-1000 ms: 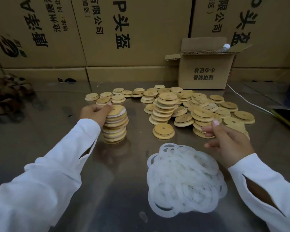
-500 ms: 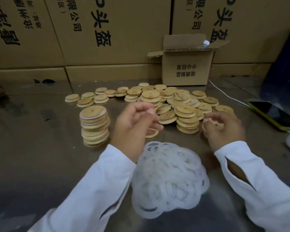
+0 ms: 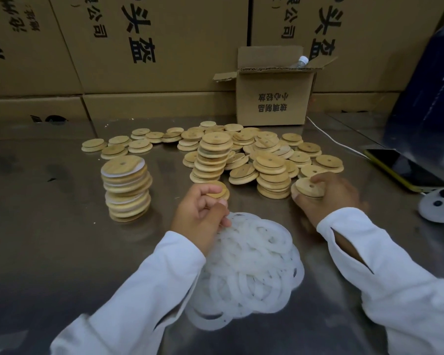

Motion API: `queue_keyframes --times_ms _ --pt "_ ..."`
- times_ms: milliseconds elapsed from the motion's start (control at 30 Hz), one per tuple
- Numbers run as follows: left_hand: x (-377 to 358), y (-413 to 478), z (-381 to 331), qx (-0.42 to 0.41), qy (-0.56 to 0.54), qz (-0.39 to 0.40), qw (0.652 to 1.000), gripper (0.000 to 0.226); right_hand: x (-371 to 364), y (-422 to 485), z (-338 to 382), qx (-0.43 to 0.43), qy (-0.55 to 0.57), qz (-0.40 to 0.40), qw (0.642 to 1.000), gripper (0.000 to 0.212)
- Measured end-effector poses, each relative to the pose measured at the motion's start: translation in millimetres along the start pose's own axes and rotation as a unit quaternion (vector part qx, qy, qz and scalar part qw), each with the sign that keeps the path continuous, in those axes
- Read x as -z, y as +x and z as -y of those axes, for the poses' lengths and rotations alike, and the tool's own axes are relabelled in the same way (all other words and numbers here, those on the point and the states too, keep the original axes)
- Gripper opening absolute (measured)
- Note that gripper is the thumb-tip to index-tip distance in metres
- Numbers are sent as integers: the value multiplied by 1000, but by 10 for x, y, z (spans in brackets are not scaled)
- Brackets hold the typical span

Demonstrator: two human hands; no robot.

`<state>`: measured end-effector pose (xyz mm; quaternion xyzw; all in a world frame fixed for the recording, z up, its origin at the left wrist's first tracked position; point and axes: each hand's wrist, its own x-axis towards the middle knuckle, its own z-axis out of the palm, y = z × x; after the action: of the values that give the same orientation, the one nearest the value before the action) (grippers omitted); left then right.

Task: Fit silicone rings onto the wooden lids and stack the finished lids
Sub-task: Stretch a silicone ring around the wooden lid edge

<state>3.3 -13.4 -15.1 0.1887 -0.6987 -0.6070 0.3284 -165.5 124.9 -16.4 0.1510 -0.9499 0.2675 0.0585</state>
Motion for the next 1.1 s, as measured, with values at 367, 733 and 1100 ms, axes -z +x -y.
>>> queue_keyframes --times_ms 367,733,1100 --pt "19 24 -37 4 -30 1 1000 15 182 -381 312 225 95 -36 969 64" --pt "12 -45 -66 -27 -26 56 998 23 42 -716 490 442 217 47 869 78" --pt "71 -43 -95 27 -102 22 994 15 16 -384 258 287 33 145 946 21"
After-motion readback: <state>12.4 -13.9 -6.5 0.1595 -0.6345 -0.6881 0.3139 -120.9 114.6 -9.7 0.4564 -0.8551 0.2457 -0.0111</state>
